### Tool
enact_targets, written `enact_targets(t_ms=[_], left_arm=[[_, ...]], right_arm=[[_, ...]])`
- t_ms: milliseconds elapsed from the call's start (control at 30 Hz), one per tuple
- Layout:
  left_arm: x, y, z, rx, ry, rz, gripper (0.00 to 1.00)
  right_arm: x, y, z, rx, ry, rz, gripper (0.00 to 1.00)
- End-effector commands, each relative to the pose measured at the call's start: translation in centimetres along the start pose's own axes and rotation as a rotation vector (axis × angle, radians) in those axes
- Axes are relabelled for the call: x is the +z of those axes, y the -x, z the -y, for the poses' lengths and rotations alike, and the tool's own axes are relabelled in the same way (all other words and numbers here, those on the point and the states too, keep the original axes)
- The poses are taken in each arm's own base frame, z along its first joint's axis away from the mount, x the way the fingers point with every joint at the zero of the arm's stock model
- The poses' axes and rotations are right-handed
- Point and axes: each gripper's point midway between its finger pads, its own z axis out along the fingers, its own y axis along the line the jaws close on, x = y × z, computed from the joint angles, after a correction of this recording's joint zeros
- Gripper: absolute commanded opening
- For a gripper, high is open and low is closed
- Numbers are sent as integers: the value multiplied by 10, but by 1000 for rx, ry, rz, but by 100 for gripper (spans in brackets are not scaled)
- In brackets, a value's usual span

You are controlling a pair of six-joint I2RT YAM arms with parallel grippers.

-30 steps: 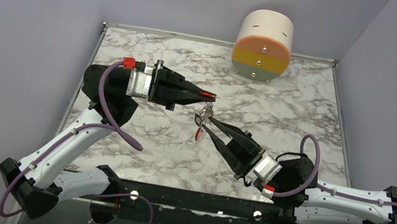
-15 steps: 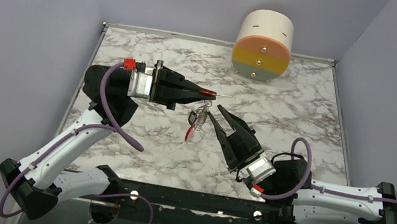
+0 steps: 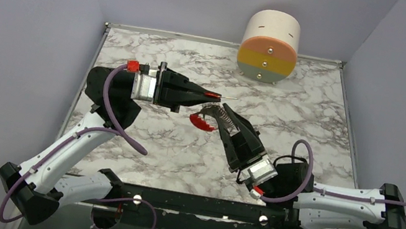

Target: Remove the keys from the keyring

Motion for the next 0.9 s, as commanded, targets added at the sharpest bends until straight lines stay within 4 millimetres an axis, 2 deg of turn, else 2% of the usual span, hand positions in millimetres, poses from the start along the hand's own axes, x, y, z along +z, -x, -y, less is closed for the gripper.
enact_targets(t_ms=[0,467,867], left_arm=[[0,15,0,44,15,28,0],[1,15,3,46,4,29,0],[-1,15,6,54,5,30,0]], right_arm=[[7,4,11,-15,-57,5,28],[8,-4,5,-62,-60,-13,28],[7,-8,8,-144,-115,-2,25]])
